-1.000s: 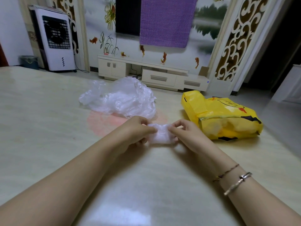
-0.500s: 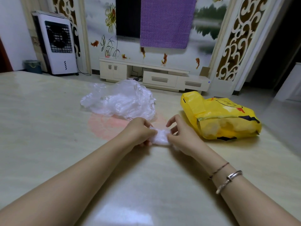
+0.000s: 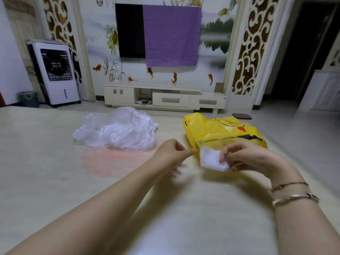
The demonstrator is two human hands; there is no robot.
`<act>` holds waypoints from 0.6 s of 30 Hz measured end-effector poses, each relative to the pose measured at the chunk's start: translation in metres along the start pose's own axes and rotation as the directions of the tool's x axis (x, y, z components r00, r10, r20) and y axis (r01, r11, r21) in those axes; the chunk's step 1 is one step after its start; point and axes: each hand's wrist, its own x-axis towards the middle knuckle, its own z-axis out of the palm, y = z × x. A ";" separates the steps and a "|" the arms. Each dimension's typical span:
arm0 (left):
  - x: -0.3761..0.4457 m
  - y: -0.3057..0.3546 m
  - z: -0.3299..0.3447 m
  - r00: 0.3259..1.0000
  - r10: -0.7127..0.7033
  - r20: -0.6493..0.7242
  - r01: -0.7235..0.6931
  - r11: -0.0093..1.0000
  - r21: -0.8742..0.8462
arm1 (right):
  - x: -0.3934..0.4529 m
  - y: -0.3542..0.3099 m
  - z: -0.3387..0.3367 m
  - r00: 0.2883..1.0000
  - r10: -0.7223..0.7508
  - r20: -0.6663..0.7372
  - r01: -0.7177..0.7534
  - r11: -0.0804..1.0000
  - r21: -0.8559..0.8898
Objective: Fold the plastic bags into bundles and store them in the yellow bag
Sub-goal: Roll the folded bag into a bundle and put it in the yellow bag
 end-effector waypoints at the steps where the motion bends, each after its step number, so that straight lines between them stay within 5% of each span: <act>1: 0.003 0.001 0.010 1.000 0.007 -0.006 -0.007 1.000 -0.002 | 0.003 0.005 -0.002 0.997 0.011 -0.073 -0.009 1.000 0.024; 4: 0.014 0.001 0.032 0.996 0.060 -0.062 -0.056 0.996 0.065 | 0.015 0.008 0.007 0.955 -0.018 -0.294 0.050 0.993 0.103; 7: 0.025 -0.001 0.043 0.982 0.135 -0.134 -0.122 0.988 0.099 | 0.027 0.002 0.025 0.906 -0.140 -0.400 0.153 0.988 0.001; 11: 0.030 -0.007 0.046 0.965 0.236 -0.117 -0.227 0.970 0.086 | 0.040 0.001 0.048 0.935 -0.221 -0.278 0.166 0.964 -0.209; 15: 0.032 -0.014 0.044 0.962 0.264 -0.074 -0.263 0.965 0.017 | 0.047 -0.004 0.056 0.985 -0.031 -0.171 -0.055 0.877 -0.477; 18: 0.032 -0.016 0.039 0.969 0.240 -0.055 -0.242 0.970 -0.034 | 0.046 -0.007 0.055 0.989 -0.016 -0.148 -0.063 0.858 -0.511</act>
